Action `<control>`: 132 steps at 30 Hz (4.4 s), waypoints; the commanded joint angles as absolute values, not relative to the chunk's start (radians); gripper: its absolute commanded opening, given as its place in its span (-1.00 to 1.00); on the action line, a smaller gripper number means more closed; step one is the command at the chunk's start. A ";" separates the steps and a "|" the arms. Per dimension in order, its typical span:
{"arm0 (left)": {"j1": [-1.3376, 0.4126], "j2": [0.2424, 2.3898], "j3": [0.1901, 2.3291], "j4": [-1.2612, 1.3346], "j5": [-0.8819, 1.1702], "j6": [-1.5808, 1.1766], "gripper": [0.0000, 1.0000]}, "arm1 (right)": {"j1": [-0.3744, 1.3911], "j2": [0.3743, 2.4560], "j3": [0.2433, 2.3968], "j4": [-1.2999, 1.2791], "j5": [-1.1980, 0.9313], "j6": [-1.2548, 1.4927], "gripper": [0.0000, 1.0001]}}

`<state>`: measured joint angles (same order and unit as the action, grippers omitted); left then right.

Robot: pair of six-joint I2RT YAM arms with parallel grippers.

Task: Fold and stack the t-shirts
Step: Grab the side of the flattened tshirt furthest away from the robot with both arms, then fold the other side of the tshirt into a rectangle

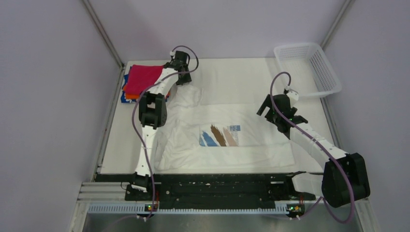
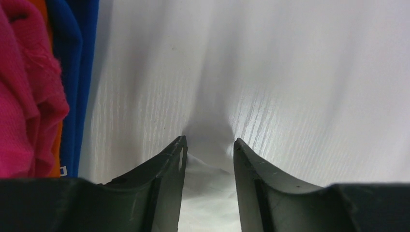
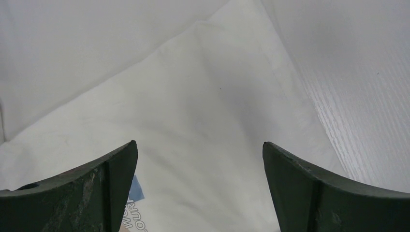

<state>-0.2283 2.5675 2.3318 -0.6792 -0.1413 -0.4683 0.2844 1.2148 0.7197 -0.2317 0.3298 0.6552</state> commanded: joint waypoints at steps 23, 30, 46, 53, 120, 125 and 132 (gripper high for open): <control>-0.314 2.098 1.857 -0.578 -0.109 -0.386 -1.00 | 0.195 1.768 1.282 -0.383 0.567 0.536 0.84; -0.315 2.023 1.760 -0.613 -0.063 -0.400 -1.00 | 0.190 2.016 1.530 -0.482 0.635 0.508 0.71; -0.343 1.861 1.553 -0.533 0.035 -0.413 -1.00 | 0.192 2.080 1.514 -0.591 0.671 0.531 0.39; -0.364 1.820 1.506 -0.536 -0.016 -0.396 -1.00 | 0.193 2.033 1.461 -0.617 0.672 0.580 0.21; -0.641 0.917 0.610 -0.775 -0.157 -0.824 -1.00 | 0.313 1.167 0.663 -0.744 0.550 0.792 -0.44; -0.698 0.872 0.591 -0.891 -0.150 -0.930 -0.06 | 0.313 1.003 0.625 -0.805 0.533 0.819 0.44; -0.724 0.778 0.680 -0.748 -0.230 -0.836 0.97 | 0.313 0.735 0.625 -0.715 0.504 0.731 0.93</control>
<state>-0.7189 0.8215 0.6285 -0.8810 -0.1555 -0.8627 0.3054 0.8448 0.6163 -0.7864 0.5293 0.7807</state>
